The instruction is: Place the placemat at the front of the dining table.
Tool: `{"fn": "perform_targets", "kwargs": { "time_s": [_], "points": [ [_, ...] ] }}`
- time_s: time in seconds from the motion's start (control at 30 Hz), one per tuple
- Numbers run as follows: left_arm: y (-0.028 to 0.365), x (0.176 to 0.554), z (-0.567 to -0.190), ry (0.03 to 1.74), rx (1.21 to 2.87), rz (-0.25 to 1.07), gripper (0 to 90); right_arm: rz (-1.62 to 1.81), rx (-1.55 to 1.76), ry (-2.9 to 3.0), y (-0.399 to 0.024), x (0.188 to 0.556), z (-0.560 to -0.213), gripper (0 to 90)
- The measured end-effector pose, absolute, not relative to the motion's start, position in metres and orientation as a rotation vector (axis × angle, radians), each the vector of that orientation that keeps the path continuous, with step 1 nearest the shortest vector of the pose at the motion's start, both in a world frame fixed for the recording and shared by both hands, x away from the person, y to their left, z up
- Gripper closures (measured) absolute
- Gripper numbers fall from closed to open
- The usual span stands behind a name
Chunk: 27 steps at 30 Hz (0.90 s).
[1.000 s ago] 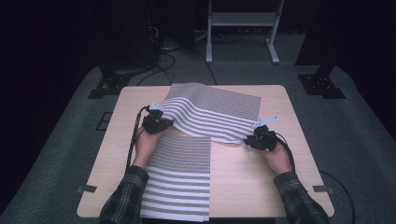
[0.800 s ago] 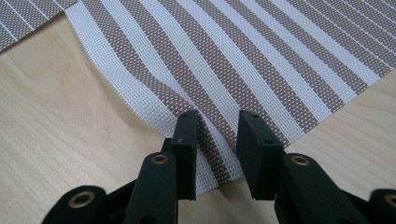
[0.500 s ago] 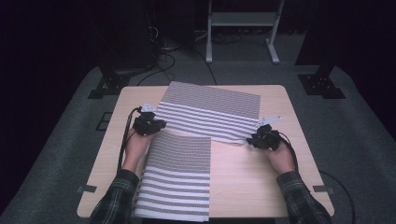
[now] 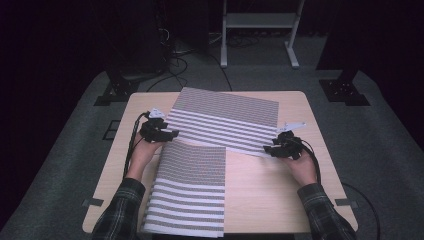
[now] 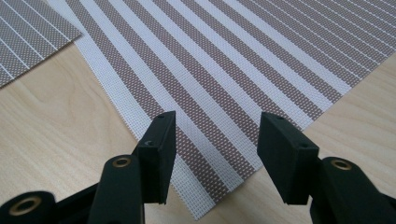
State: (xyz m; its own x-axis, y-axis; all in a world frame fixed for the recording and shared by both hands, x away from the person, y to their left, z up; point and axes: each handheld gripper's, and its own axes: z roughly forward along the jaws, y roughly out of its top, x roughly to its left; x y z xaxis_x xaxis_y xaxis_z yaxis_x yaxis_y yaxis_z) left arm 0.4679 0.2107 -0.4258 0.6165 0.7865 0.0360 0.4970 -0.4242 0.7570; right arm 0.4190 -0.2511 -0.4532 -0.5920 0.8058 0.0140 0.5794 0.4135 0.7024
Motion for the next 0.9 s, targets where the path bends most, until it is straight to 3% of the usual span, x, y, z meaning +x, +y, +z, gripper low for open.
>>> {"fn": "perform_targets", "kwargs": {
  "time_s": [0.23, 0.33, 0.43, 0.67, 0.9],
  "points": [
    [0.208, 0.491, -0.439, 1.059, 2.120, 0.472, 18.9, 0.945, 1.207, 2.349, -0.247, 0.420, -0.457, 48.1],
    [0.207, 0.500, -0.444, 1.073, 2.128, 0.470, 18.8, 0.930, 1.220, 2.349, -0.247, 0.421, -0.458, 50.6],
    [0.205, 0.508, -0.449, 1.089, 2.153, 0.460, 18.8, 0.925, 1.222, 2.354, -0.248, 0.420, -0.459, 58.1],
    [0.202, 0.522, -0.460, 1.161, 2.186, 0.468, 16.9, 0.944, 1.224, 2.375, -0.251, 0.416, -0.458, 86.1],
    [0.201, 0.525, -0.468, 1.194, 2.200, 0.451, 16.1, 0.914, 1.213, 2.410, -0.250, 0.415, -0.461, 89.9]
  ]
}}
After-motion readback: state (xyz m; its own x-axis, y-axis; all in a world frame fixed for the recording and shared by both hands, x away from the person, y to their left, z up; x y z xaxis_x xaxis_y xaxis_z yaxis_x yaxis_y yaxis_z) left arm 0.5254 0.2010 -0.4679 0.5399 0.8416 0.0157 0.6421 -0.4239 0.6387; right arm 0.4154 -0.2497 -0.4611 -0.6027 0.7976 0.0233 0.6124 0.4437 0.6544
